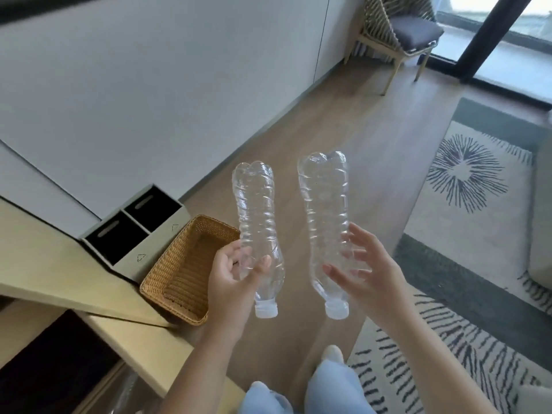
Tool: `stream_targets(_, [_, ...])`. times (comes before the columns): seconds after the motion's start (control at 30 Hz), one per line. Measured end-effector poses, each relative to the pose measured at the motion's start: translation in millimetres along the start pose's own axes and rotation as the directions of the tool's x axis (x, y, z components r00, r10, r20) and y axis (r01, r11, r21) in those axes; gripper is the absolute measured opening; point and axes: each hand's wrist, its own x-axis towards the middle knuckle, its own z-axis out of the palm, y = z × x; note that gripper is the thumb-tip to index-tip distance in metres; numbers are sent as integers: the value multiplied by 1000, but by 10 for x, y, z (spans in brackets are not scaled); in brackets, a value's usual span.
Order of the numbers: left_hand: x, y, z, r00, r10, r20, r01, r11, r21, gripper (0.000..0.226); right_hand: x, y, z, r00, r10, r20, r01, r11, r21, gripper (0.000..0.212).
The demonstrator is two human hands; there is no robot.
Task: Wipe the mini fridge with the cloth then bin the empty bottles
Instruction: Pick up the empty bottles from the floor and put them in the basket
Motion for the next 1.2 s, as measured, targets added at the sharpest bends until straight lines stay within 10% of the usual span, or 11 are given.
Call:
stream_targets(0.3, [833,32,208,936,-44,-348,31,999,-41,61,1647,-128,201,947,-112,300,114,993,12,65])
stream_targets(0.67, [1156,-101,73,650,-45,-758,122,992,46,52,2794,-307,1194,691,-161,704,256,966,-31,63])
stream_targets(1.2, [2160,-1133,-1091,525,-247,-814,301,949,-94,58,3061,211,3436,504,40,863,245,951,-187,75])
